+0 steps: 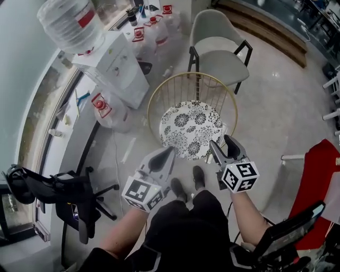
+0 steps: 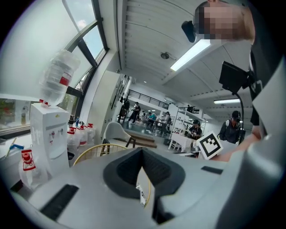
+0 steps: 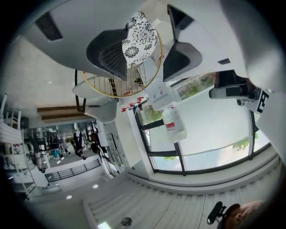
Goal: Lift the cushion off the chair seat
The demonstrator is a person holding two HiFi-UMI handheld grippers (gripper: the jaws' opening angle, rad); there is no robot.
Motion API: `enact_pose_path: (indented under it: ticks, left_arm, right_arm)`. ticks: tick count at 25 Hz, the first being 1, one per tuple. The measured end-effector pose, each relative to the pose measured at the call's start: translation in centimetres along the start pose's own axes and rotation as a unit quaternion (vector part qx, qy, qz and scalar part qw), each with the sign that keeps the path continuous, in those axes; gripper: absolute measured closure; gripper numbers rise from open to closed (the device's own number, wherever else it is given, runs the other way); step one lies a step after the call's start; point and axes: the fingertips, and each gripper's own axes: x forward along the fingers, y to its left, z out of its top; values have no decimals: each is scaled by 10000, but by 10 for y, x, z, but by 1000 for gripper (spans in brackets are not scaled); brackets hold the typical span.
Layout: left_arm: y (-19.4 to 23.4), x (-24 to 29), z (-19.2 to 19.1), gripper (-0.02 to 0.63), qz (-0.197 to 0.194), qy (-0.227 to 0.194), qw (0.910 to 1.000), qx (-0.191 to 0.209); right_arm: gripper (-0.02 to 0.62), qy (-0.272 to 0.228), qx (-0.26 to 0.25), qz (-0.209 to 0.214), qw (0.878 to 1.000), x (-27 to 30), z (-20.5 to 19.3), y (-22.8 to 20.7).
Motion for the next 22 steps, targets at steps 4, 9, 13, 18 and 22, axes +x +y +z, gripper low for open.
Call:
enact_pose_path:
  ticks: [4,9,13,18,22]
  left_arm:
    - [13,22,-36,598,157,231,9996,-18]
    - [25,45,-84,598,250,532,9982,-140]
    - [34,61,-120,598,369,815,9959,-156]
    - [37,76,-170,598,416,1181,9917,-294]
    - [43,85,-199,598,459,1373,9888,-377]
  right_arm:
    - [299,347,565,-321,9973,20,-50,-40]
    - [257,877,1223,-725,9859,37,-125,-77]
    - [249,1311,1652,-884,9735,49,-179,-96]
    - [238,1659,2021,-1037,9596,59,-231,-112]
    - [235,1883,2278,-1133,9486,69,-263,-122]
